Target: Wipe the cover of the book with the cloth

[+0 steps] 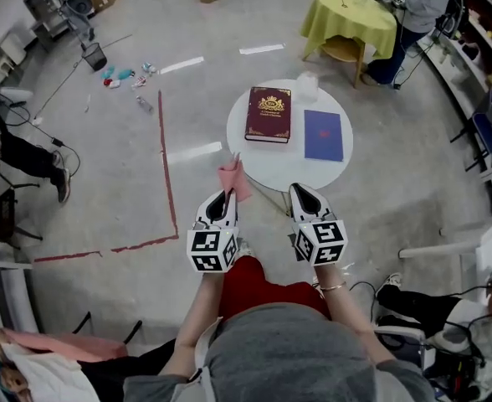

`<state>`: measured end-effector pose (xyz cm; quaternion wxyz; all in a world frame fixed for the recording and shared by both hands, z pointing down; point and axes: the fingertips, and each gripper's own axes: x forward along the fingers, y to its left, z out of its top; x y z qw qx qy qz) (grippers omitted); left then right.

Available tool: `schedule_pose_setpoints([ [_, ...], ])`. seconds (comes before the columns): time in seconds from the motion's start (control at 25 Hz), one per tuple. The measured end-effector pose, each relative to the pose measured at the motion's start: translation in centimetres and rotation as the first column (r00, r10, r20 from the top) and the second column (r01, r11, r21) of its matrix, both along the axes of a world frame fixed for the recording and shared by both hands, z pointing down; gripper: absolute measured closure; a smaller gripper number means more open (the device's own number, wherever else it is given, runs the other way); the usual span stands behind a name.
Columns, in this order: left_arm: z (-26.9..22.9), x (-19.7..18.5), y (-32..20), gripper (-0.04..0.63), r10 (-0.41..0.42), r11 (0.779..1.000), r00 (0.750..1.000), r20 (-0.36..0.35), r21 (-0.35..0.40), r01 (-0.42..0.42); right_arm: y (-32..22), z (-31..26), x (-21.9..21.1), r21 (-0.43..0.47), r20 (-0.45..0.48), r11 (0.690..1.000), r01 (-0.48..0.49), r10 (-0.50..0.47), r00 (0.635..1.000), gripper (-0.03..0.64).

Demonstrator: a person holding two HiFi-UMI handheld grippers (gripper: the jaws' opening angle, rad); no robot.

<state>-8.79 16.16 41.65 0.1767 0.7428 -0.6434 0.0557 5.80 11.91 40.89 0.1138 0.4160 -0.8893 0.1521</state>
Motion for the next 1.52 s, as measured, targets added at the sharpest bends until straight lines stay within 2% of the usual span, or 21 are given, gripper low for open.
schedule_pose_setpoints([
  [0.28,1.1,-4.7,-5.4,0.561,0.033,0.999,0.999,-0.020,-0.019,-0.033,-5.5,1.4,-3.0,-0.022,-0.039,0.997,-0.080,0.079,0.996,0.588],
  [0.68,3.5,-7.9,-10.8,0.561,0.026,0.997,0.998,-0.052,-0.067,-0.029,-10.7,3.5,-4.1,-0.056,-0.103,0.989,-0.134,0.128,0.986,0.588],
  [1.08,4.9,-7.8,-18.4,0.561,0.055,0.991,0.998,-0.028,-0.119,-0.058,-17.4,6.0,-3.1,-0.104,-0.112,0.976,-0.194,0.182,0.977,0.588],
  [1.52,6.3,-4.2,-27.4,0.561,0.106,0.979,0.994,0.008,-0.176,-0.103,-23.9,8.6,-1.0,-0.177,-0.141,0.965,-0.193,0.170,0.975,0.588],
])
